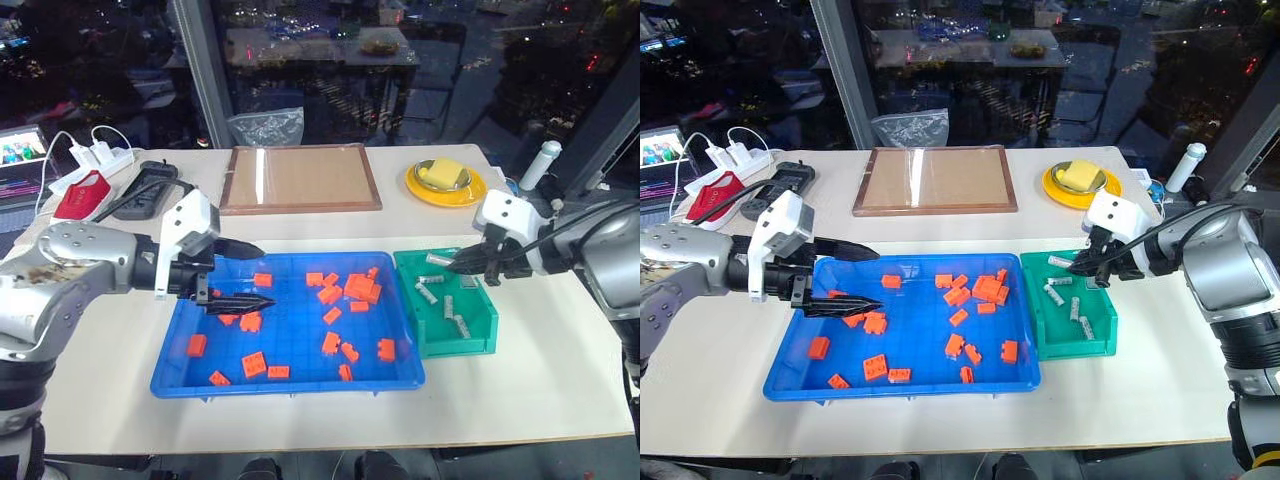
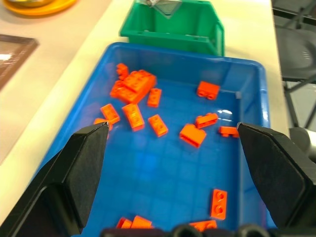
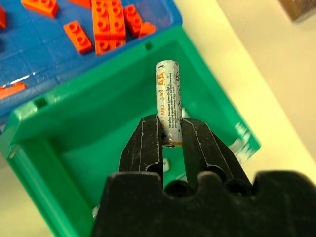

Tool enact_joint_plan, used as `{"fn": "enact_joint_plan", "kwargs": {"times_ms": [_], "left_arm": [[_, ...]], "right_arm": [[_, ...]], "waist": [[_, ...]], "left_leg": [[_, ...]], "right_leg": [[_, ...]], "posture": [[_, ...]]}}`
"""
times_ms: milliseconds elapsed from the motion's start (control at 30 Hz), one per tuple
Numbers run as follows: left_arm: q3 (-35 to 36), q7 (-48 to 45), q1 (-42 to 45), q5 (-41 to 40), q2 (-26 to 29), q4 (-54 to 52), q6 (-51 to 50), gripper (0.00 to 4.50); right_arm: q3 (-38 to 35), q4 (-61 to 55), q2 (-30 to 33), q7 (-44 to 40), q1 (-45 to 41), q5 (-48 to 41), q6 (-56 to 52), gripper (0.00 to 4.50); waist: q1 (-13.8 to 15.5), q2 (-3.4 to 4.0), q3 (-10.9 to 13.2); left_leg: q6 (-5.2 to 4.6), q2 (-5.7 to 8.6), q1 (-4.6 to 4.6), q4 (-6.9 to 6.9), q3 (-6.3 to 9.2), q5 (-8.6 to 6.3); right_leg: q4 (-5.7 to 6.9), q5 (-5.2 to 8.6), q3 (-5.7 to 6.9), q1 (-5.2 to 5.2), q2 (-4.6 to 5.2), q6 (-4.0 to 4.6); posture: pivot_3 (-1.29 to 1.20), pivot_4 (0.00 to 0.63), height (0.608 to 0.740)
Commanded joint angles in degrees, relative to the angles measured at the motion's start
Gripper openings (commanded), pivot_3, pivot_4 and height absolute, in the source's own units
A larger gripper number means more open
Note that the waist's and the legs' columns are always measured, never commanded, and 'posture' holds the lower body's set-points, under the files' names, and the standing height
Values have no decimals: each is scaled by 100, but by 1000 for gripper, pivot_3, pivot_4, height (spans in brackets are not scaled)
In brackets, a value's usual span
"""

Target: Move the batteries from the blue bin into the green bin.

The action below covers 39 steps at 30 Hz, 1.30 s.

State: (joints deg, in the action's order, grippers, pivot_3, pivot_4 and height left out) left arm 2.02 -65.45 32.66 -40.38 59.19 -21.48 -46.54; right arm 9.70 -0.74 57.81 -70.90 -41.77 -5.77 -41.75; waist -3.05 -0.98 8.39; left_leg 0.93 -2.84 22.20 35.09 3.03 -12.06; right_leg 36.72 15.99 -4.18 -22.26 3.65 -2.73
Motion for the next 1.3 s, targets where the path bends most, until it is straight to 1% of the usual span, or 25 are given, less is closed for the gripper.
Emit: {"fn": "enact_joint_plan", "kwargs": {"times_ms": [33, 100, 167, 200, 267, 367, 433, 567, 633, 733, 767, 833, 900, 967, 1067, 1167, 1300], "left_arm": [[-6, -63, 156, 105, 35, 24, 105, 4500], [-9, -61, 181, 112, 33, 21, 103, 4500], [39, -35, 209, 61, 11, -7, 54, 4500], [62, 24, 216, 74, -10, -11, 49, 4500], [79, 132, 236, 122, -47, 3, 49, 4500], [91, 441, 286, 368, -152, 129, 190, 4500], [166, 806, 320, 591, -306, 228, 326, 4500], [405, 1250, 138, 836, -503, 276, 558, 4500], [470, 1437, -92, 1109, -462, 241, 731, 4500], [862, 1965, -269, 1202, -695, 213, 783, 4500], [1023, 2187, -246, 1152, -776, 261, 605, 4500], [1321, 2436, -241, 1029, -885, 347, 424, 4500], [1581, 2399, -502, 1059, -871, 293, 633, 4500], [1830, 2443, -773, 1002, -927, 198, 633, 4500], [2147, 2420, -1249, 835, -1132, 161, 675, 4500], [2172, 2423, -1633, 986, -1260, 234, 950, 4500], [2195, 2492, -1802, 951, -1360, 274, 1016, 4500]], "right_arm": [[14, -117, 10, 96, 54, -9, -183, 275], [51, -144, 9, 147, 89, 16, -200, 1275], [9, -165, -10, 190, 47, -32, -253, 1651], [-13, -154, 3, 215, 19, -22, -227, 2172], [-30, -114, 39, 243, -23, 21, -166, 2778], [-29, -1, 213, 242, -155, 150, -14, 3805], [-214, 37, 257, 245, -312, 71, 137, 4414], [-706, 176, 65, 363, -343, -250, 751, 4472], [-1170, 333, -153, 404, -247, -637, 772, 4472], [-1813, 722, -523, 703, -87, -961, 1241, 4472], [-1920, 932, -625, 846, -106, -987, 1288, 4472], [-1891, 1256, -675, 946, -87, -915, 1327, 4472], [-1716, 1371, -722, 1067, 1, -780, 1349, 4472], [-1741, 1346, -889, 1104, 42, -966, 1160, 4472], [-1665, 1416, -1074, 1163, 101, -974, 1240, 4472], [-1477, 1575, -1170, 1294, 53, -758, 1356, 4472], [-1333, 1695, -1253, 1447, -77, -642, 1353, 4472]], "waist": [[9, 0, 0], [34, 0, 0], [57, 0, 0], [61, 0, 0], [64, 0, 0], [60, 2, 1], [63, 3, 2], [53, 3, 2], [43, 3, 2], [64, 3, 2], [69, 2, 2], [73, 2, 2], [69, 3, 2], [53, 5, 0], [20, 6, 0], [41, 6, 0], [69, 6, 0]], "left_leg": [[0, 0, 1, 2, 0, 0], [0, 0, 3, 4, 1, 0], [0, 0, 8, 6, 1, 0], [0, 0, 8, 7, 1, 0], [0, 1, 8, 8, 1, 0], [0, 1, 8, 8, 1, 0], [0, 1, 8, 8, 1, 0], [0, 1, 8, 9, 1, 0], [0, 0, 6, 8, 2, 0], [0, 0, 3, 6, 4, 0], [0, 0, 5, 10, 5, 0], [1, 1, 10, 16, 4, 0], [0, 1, 9, 17, 4, 0], [0, 1, 7, 13, 3, 0], [0, 0, -2, 5, 1, 0], [1, 0, -4, 9, 0, 0], [2, 1, 3, 12, 1, 1]], "right_leg": [[-1, 0, -1, 0, 0, 0], [0, 0, -1, 1, 0, 0], [-3, 0, -1, 0, 0, 0], [-3, 0, -1, 0, 0, 0], [-4, 0, -1, 1, 0, 0], [-4, 0, -1, 1, 0, 0], [-4, 0, -1, 1, 0, 0], [-4, 0, -1, 1, 0, 0], [-4, 0, -1, 2, 0, 0], [-2, -1, -1, 5, 0, 1], [0, -1, -1, 7, 0, 1], [-2, -1, -2, 9, 1, 2], [0, -1, -3, 9, 1, 2], [1, -1, -3, 9, 1, 2], [3, -2, -6, 8, 1, 2], [6, -2, -7, 9, 1, 2], [2, -2, -7, 9, 1, 3]], "posture": [[0, 150, 740], [0, 150, 740], [0, 150, 740], [0, 150, 740], [0, 150, 740], [0, 150, 740], [0, 150, 740], [0, 150, 740], [0, 150, 740], [0, 150, 740], [0, 150, 740], [0, 150, 740], [0, 150, 740], [0, 150, 740], [0, 150, 740], [0, 150, 740], [0, 150, 740]]}}
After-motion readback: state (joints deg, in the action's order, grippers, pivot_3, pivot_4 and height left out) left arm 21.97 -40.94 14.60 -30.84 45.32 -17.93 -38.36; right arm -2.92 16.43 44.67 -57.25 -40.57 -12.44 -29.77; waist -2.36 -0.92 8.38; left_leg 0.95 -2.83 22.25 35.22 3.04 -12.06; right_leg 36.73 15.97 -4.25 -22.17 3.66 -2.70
